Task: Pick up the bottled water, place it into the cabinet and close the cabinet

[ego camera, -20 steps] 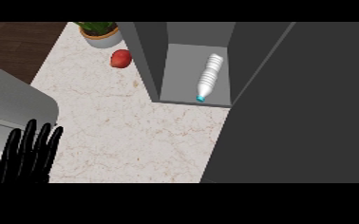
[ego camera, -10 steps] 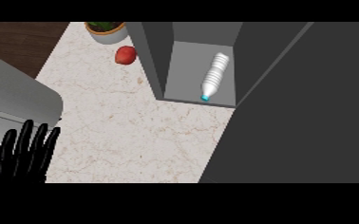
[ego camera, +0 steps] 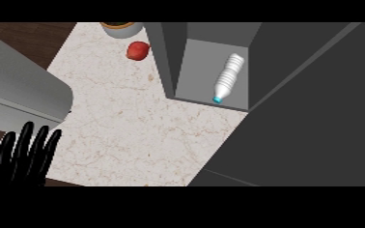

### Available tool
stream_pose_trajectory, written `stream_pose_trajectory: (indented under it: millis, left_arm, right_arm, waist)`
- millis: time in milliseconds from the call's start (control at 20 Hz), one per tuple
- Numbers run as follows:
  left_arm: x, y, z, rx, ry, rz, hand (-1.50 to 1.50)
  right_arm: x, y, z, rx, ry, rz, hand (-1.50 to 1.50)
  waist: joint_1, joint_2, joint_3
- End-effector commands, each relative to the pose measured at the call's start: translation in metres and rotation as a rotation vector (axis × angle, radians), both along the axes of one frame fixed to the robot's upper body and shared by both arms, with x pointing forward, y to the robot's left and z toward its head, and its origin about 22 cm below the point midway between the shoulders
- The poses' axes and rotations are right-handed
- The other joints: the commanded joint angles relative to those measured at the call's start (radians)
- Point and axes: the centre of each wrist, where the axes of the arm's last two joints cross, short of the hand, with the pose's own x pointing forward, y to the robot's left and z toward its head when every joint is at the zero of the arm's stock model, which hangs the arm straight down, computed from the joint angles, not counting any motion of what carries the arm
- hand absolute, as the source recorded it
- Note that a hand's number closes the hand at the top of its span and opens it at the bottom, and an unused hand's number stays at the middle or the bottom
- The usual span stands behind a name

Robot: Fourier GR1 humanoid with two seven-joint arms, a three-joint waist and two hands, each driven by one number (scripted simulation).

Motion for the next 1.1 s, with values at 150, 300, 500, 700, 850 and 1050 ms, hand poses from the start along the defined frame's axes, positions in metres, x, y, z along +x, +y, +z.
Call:
stream_pose_trajectory:
  millis: [150,300,500,700,850,1050]
  left_arm:
    - [-0.002,0.007,-0.002,0.0,0.002,0.029,-1.5]
    - [-0.004,0.01,-0.002,0.005,0.006,0.05,-1.5]
    - [-0.005,0.012,-0.005,0.002,0.021,0.051,-1.5]
    - [-0.002,0.011,0.0,-0.005,0.005,0.025,-1.5]
    - [-0.003,0.012,-0.003,-0.007,0.022,0.007,-1.5]
    - [-0.001,0.012,-0.003,-0.005,0.015,-0.004,-1.5]
  right_arm:
    - [0.027,0.008,-0.012,0.133,0.186,-0.283,1.5]
    - [0.03,-0.005,-0.016,0.161,0.203,-0.415,1.5]
    - [0.037,-0.011,-0.02,0.199,0.236,-0.511,1.5]
    - [0.061,-0.016,-0.024,0.204,0.251,-0.611,1.5]
    - [0.091,-0.01,-0.021,0.216,0.256,-0.682,1.5]
    - [0.136,0.012,-0.011,0.208,0.29,-0.757,1.5]
  waist:
    - [-0.043,-0.005,0.005]
    - [-0.059,-0.007,0.006]
    - [-0.066,-0.004,0.006]
    - [-0.045,-0.001,0.007]
    - [-0.023,-0.004,0.009]
    - [-0.022,-0.01,0.011]
